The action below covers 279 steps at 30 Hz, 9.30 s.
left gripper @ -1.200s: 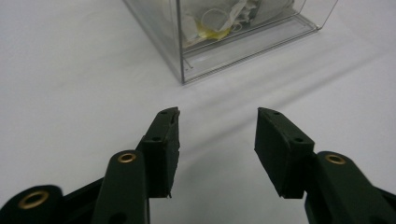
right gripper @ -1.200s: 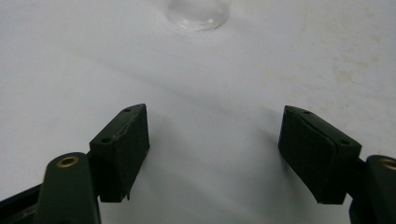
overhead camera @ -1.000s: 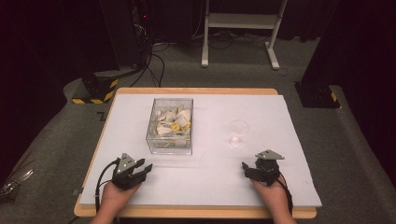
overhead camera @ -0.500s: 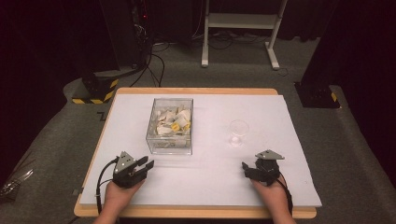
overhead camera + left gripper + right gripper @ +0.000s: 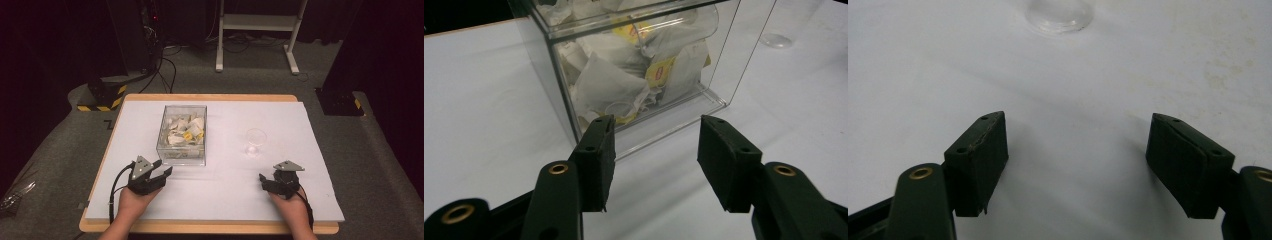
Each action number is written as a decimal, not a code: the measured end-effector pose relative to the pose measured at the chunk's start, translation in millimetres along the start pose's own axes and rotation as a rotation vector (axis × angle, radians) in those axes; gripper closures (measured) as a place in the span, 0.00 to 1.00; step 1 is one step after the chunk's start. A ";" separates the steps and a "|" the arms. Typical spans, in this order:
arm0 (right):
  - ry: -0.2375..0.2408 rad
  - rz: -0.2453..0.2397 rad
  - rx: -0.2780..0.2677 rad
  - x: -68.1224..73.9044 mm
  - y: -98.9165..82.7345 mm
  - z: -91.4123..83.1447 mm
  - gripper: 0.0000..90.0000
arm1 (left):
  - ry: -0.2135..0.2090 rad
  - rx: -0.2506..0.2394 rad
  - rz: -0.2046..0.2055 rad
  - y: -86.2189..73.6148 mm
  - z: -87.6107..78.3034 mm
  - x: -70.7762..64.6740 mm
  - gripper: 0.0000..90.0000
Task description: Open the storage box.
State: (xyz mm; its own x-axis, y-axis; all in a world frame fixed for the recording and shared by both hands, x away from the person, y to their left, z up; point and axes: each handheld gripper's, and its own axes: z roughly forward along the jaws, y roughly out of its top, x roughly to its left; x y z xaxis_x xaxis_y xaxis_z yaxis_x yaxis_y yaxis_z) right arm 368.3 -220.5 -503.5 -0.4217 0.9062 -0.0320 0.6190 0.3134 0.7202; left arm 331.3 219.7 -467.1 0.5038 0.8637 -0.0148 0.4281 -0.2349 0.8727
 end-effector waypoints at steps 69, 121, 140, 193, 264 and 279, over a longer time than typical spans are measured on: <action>-0.002 -0.001 -0.002 0.7 -0.4 -0.4 0.28 | -0.062 -0.116 -0.059 18.0 32.5 -0.1 0.66; -0.002 0.000 -0.002 0.8 -0.4 -0.4 0.28 | -0.089 -0.147 -0.040 -15.5 -20.7 -32.8 0.66; -0.003 0.002 -0.002 1.0 -0.5 -0.5 0.28 | -0.047 -0.185 -0.051 -17.2 -29.2 -29.1 0.71; -0.003 0.005 -0.001 1.2 -0.6 -0.6 0.28 | 0.202 -0.167 -0.117 8.1 4.7 13.2 0.60; -0.003 0.004 -0.002 1.3 -0.7 -0.7 0.28 | 0.089 -0.153 -0.119 -18.8 -37.4 -5.8 0.83; -0.003 0.004 -0.002 1.2 -0.7 -0.7 0.28 | 0.093 -0.160 -0.127 -25.9 -47.4 -13.7 0.83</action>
State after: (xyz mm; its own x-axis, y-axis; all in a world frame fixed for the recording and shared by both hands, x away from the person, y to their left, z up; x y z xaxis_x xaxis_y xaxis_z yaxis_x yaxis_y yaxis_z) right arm 366.9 -219.8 -503.5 -0.4171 0.9083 -0.0311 0.6196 0.3092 0.7214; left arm 277.8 235.1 -466.4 0.3785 0.9211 -0.0909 0.3552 -0.0539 0.9332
